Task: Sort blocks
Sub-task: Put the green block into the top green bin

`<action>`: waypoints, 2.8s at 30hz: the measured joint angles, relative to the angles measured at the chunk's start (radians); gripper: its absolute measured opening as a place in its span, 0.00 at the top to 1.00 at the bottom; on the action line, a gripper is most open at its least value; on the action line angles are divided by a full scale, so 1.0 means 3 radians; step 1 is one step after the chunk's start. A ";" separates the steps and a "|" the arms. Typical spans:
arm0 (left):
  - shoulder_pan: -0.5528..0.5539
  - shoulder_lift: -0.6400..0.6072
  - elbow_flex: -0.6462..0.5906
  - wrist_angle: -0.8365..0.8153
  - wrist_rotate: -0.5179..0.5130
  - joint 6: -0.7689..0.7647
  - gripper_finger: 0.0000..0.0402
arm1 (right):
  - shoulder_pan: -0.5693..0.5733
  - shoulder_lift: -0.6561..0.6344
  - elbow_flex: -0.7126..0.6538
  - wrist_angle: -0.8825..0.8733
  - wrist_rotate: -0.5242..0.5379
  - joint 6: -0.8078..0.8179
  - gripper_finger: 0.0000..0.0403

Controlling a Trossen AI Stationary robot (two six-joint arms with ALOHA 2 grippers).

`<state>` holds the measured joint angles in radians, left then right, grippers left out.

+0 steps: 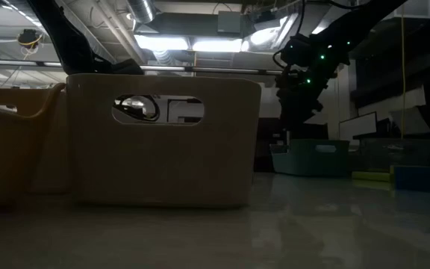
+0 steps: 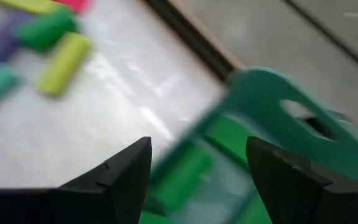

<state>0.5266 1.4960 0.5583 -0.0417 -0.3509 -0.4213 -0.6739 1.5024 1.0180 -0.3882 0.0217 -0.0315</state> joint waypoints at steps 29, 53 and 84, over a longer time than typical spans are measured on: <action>-0.0502 -0.0399 0.0003 0.2325 0.1908 -0.0616 0.70 | 0.1435 0.0000 0.0001 0.1810 -0.0798 -0.1590 0.35; -0.0929 -0.0398 0.0003 0.2797 0.2276 -0.0508 0.69 | 0.1984 0.0001 0.0001 0.2005 -0.0316 -0.2310 0.35; -0.1260 -0.0398 0.0003 0.2790 0.2434 -0.0315 0.69 | 0.1984 0.0016 0.0079 0.2054 -0.1276 -0.2284 0.35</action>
<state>0.1486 1.3766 0.5591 0.7952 0.3794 -0.5159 -0.0788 1.5074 1.0417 0.2279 -0.3612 -0.7167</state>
